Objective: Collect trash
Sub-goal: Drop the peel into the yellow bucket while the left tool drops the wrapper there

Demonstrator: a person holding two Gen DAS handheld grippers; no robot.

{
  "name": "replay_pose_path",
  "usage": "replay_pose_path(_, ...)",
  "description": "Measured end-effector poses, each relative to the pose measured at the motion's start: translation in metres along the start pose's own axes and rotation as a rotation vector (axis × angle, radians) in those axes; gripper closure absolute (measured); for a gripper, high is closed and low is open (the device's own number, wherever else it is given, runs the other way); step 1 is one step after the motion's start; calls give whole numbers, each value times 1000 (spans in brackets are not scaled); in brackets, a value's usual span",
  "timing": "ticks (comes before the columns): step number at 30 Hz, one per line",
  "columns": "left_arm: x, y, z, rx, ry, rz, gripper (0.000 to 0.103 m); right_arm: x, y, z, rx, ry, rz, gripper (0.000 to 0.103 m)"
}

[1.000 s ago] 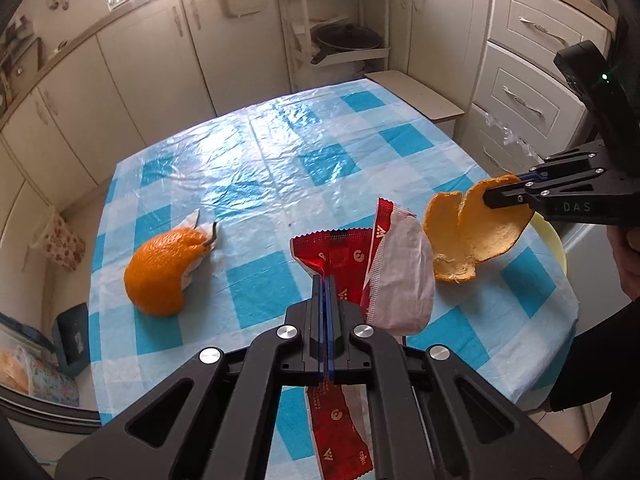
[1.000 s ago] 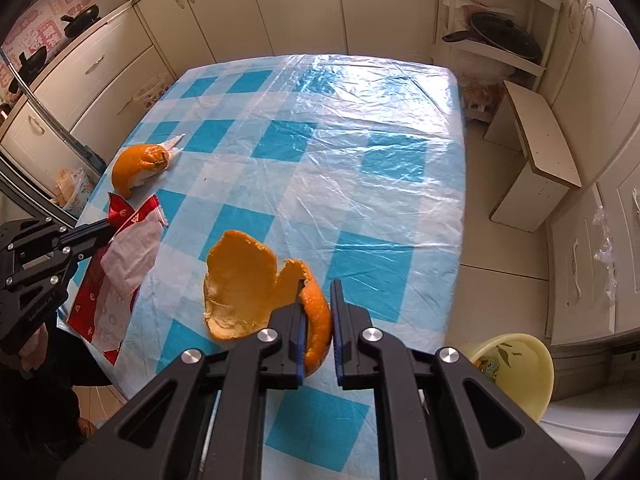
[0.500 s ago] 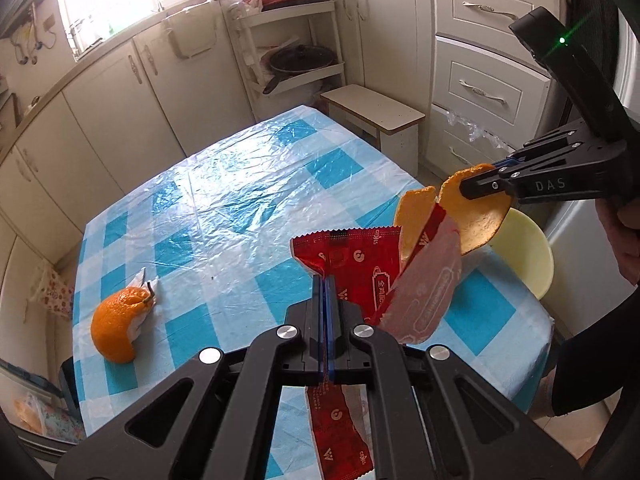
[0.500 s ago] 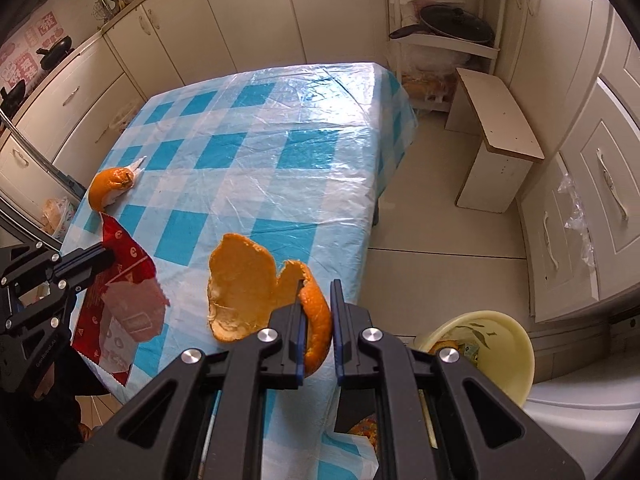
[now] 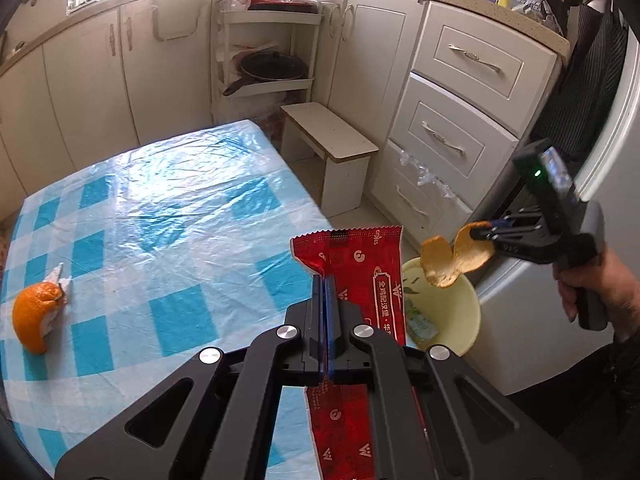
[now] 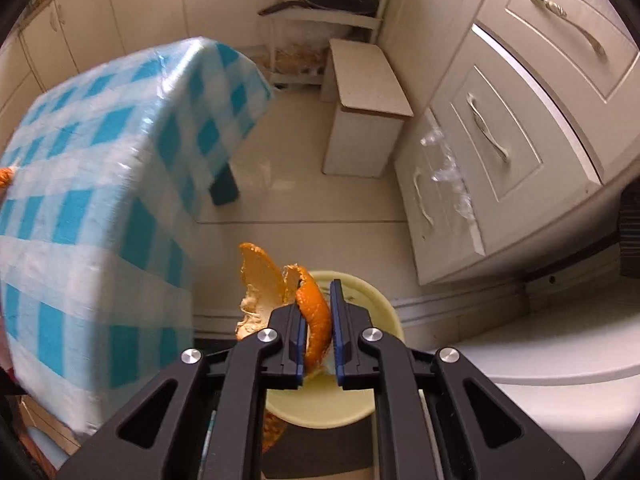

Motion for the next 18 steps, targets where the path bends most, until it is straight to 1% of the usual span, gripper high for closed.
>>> replay_pose_path(2,4,10,-22,-36,-1,7,102,-7,23,-6,-39,-20,80,90)
replay_pose_path(3,7,15,-34,-52,-1,11,102,-9,31,-9,-63,-24,105,86)
replay_pose_path(4,9,19,-43,-63,-3,13,102,-10,33,-14,-88,-13,109,74)
replay_pose_path(5,11,23,-53,-78,-6,17,102,-10,30,-19,-93,4,95,62)
replay_pose_path(7,15,33,-72,-92,-12,29,102,-6,12,-31,-74,70,29,53)
replay_pose_path(9,17,48,-87,-90,-23,52,102,-3,-15,-44,-46,154,-66,47)
replay_pose_path(11,20,68,-100,-72,-48,93,102,2,-41,-53,4,215,-161,41)
replay_pose_path(13,24,91,-114,-54,-81,139,102,5,-64,-57,76,254,-247,37)
replay_pose_path(15,26,113,-128,-32,-105,179,102,6,-81,-58,128,274,-312,37)
replay_pose_path(18,27,147,-150,5,-116,243,101,8,-99,-56,165,281,-380,36)
Point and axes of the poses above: each gripper's, at about its wrist camera, not at the fingertips, and y roughly the way its jaws point, z to its left, x to its top, the point moved 4 cm from there along y, roughly the way its jaws point, and after that the axes turned 12 degrees about z, right-handed, at the moved point
